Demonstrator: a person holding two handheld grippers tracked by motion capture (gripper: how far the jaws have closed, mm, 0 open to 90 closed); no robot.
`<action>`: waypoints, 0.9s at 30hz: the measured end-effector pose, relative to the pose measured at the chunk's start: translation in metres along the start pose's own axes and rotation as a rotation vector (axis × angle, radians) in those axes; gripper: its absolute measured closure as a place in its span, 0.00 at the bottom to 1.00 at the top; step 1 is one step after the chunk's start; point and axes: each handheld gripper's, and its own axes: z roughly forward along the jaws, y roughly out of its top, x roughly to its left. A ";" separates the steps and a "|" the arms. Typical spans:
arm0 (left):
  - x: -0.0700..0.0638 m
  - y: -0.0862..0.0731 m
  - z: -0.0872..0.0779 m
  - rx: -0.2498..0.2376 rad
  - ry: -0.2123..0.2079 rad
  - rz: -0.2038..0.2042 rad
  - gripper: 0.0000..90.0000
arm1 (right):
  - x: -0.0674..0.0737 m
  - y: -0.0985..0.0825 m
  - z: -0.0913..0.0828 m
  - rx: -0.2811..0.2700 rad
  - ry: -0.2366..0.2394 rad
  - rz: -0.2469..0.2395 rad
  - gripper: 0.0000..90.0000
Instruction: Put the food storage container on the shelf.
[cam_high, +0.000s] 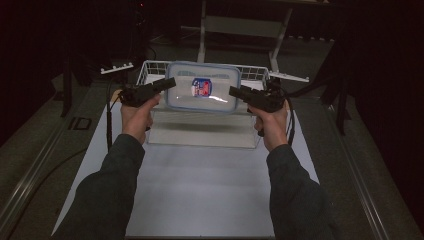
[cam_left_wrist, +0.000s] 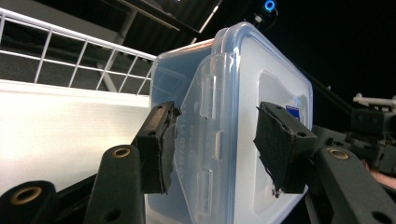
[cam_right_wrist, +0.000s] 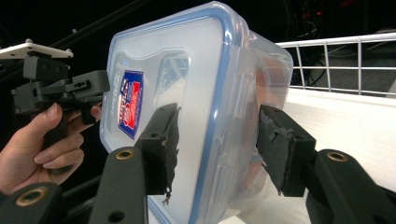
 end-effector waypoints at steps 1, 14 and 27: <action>0.001 0.000 0.002 -0.007 0.002 -0.009 0.54 | -0.001 0.001 0.001 0.000 -0.008 0.006 0.53; 0.013 0.000 0.010 0.009 0.087 -0.035 0.62 | -0.005 -0.004 0.014 -0.013 -0.085 0.058 0.51; -0.025 -0.003 -0.022 0.005 0.100 0.279 0.74 | 0.021 -0.001 -0.006 -0.052 -0.132 -0.163 0.53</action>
